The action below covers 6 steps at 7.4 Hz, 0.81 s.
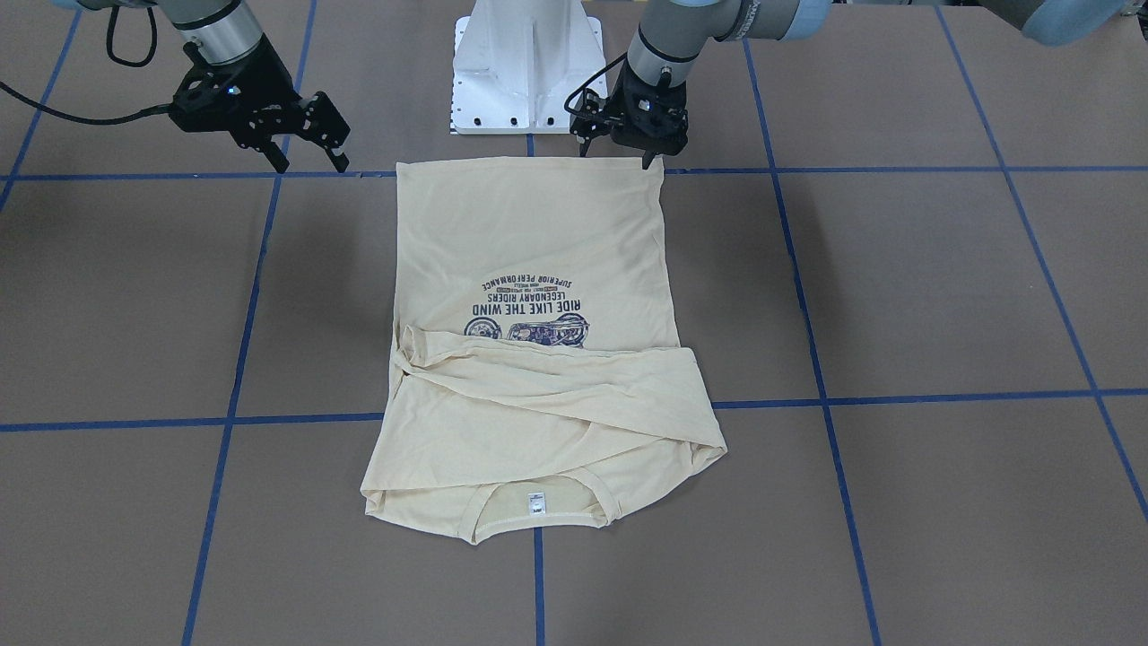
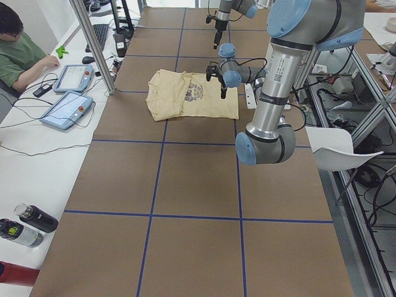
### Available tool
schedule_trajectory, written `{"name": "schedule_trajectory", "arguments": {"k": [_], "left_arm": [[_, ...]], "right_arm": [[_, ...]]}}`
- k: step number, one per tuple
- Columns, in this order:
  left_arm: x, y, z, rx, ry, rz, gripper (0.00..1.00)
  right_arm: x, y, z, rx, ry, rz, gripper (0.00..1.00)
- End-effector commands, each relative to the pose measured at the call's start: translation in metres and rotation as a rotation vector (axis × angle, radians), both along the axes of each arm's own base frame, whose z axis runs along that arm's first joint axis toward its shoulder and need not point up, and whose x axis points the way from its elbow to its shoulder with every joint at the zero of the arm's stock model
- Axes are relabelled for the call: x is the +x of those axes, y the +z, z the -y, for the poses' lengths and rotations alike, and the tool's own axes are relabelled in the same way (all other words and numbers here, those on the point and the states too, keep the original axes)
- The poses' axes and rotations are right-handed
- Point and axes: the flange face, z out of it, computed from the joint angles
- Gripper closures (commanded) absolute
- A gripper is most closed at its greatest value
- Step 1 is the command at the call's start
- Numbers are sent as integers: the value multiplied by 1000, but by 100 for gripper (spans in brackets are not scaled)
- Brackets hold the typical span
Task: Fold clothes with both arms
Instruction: 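Release the sleeve, move left gripper to hem while right gripper approaches, then grasp the hem corners nearest the robot with both grippers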
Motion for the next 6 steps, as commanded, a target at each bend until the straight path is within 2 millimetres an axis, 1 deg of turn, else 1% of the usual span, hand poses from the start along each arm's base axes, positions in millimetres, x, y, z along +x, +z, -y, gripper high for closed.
{"name": "schedule_trajectory", "arguments": {"k": [1, 2, 3, 4, 5, 6], "left_arm": [[9, 20, -26, -3, 28, 34, 1], [12, 27, -28, 9, 13, 54, 8], [10, 46, -32, 5, 16, 84, 16], [11, 51, -36, 4, 25, 93, 21], [16, 53, -43, 2, 39, 99, 23], [16, 58, -45, 1, 43, 108, 26]], "right_arm": [[-32, 0, -37, 25, 21, -31, 0], [-36, -1, -40, 18, 17, -40, 0], [-39, -4, -41, 16, 14, -51, 0], [-47, -10, -42, 16, 11, -63, 0], [-55, -21, -41, 12, 10, -76, 0], [-64, -30, -42, 8, 5, -100, 0]]}}
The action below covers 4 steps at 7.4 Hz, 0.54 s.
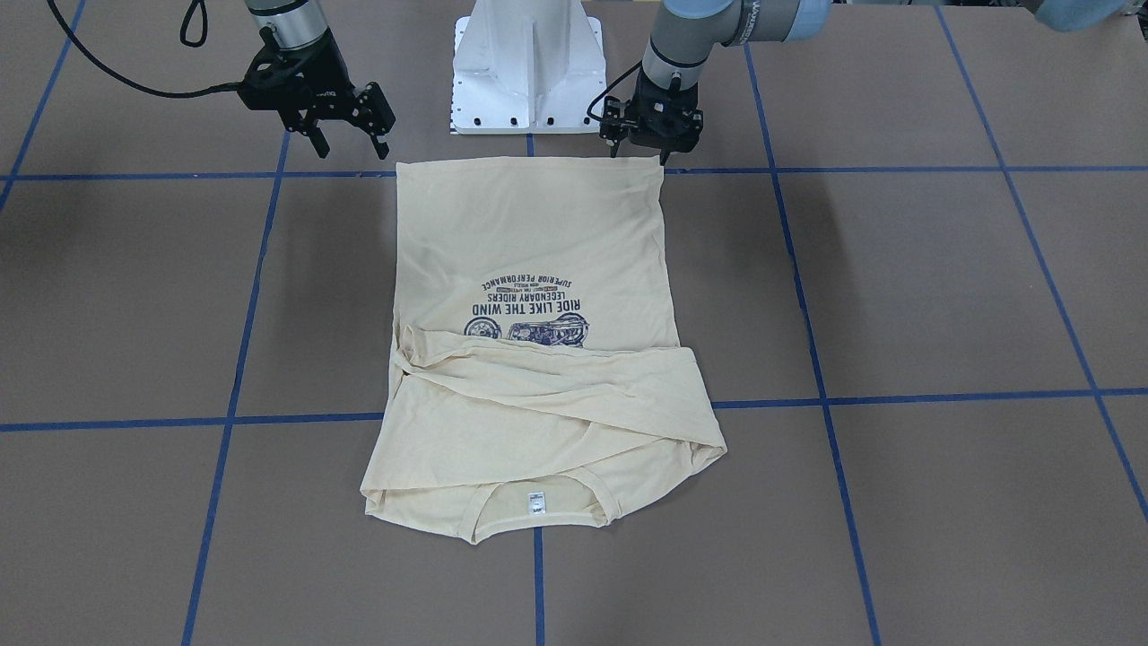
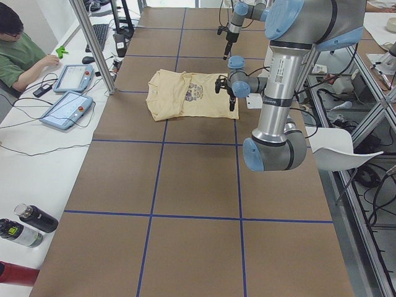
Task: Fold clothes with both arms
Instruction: 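Grasp the hem corners nearest the robot with both grippers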
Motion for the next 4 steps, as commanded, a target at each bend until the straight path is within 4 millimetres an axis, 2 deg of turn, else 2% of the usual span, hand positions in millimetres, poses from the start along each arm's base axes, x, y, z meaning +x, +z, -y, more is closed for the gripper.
{"name": "schedule_trajectory", "arguments": {"k": [1, 2, 4], "left_arm": [[6, 11, -13, -4, 24, 21, 34], [6, 11, -13, -4, 24, 21, 38], [9, 23, -12, -10, 24, 46, 40]], "right_arm": [[-18, -18, -3, -16, -5, -39, 0], [-20, -17, -6, -18, -3, -40, 0], [-22, -17, -8, -11, -3, -41, 0]]}}
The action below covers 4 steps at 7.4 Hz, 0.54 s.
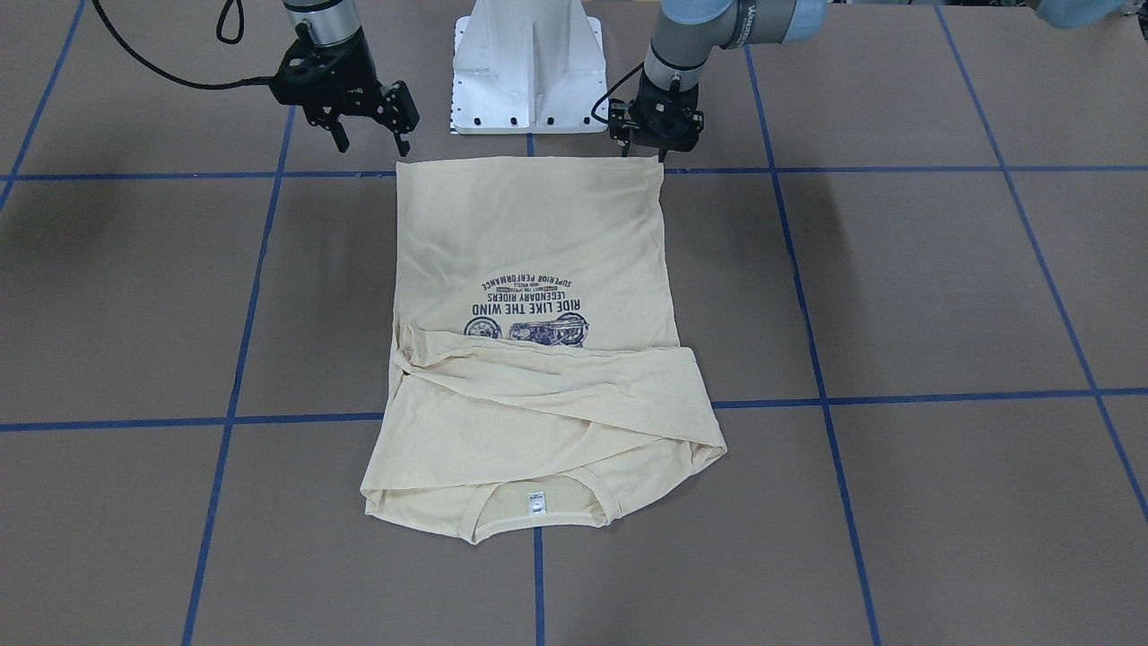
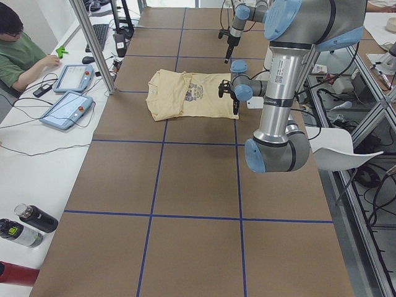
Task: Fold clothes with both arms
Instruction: 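Grasp the hem corners nearest the robot with both grippers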
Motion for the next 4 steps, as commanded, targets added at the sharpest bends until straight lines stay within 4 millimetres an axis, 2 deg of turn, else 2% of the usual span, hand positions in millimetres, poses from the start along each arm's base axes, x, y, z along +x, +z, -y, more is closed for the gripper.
{"name": "schedule_trajectory", "arguments": {"k": [1, 4], "left_arm": [[1, 10, 0, -4, 1, 20, 41], [5, 17, 0, -55, -38, 40, 41]], "right_arm": [[-4, 2, -2, 0, -1, -8, 0], [-4, 2, -1, 1, 0, -8, 0]]}}
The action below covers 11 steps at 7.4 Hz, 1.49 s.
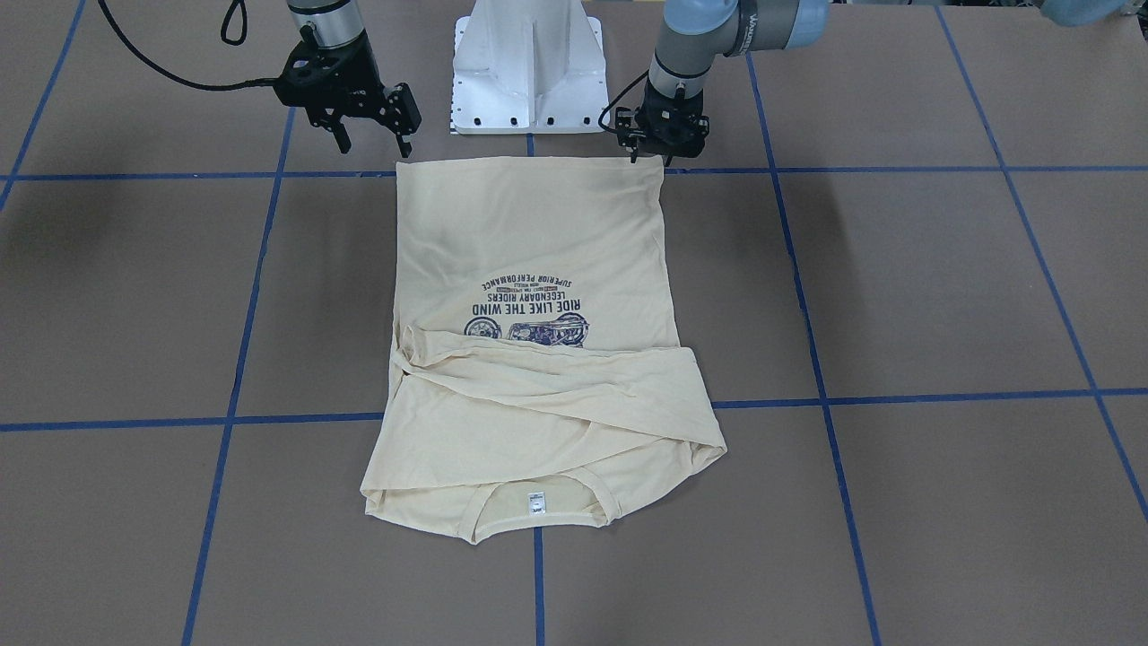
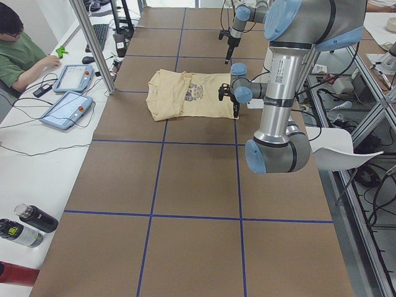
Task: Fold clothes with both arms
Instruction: 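Grasp the hem corners nearest the robot with both grippers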
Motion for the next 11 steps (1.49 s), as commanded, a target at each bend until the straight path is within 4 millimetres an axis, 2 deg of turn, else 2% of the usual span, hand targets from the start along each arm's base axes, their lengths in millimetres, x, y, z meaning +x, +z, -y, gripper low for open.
{"name": "schedule_trajectory", "arguments": {"k": [1, 4, 5, 6, 8, 10, 11], "left_arm": [[2, 5, 0, -24, -20, 13, 41], [3, 8, 1, -27, -21, 19, 45], [3, 8, 1, -28, -20, 19, 52], [4, 8, 0, -28, -18, 19, 63], [4, 7, 0, -30, -18, 17, 100], [3, 1, -1, -27, -16, 4, 100], [4, -1, -2, -28, -12, 0, 100]], "right_arm": [[-1, 1, 0, 0, 0, -2, 0], [-1, 1, -1, 0, -1, -2, 0], [-1, 1, -1, 0, -3, -2, 0], [-2, 1, -2, 0, -4, -2, 0], [-9, 9, -5, -2, -8, -21, 0], [-28, 10, -21, -16, 39, -12, 0], [-36, 13, -35, -27, 51, -11, 1]]}}
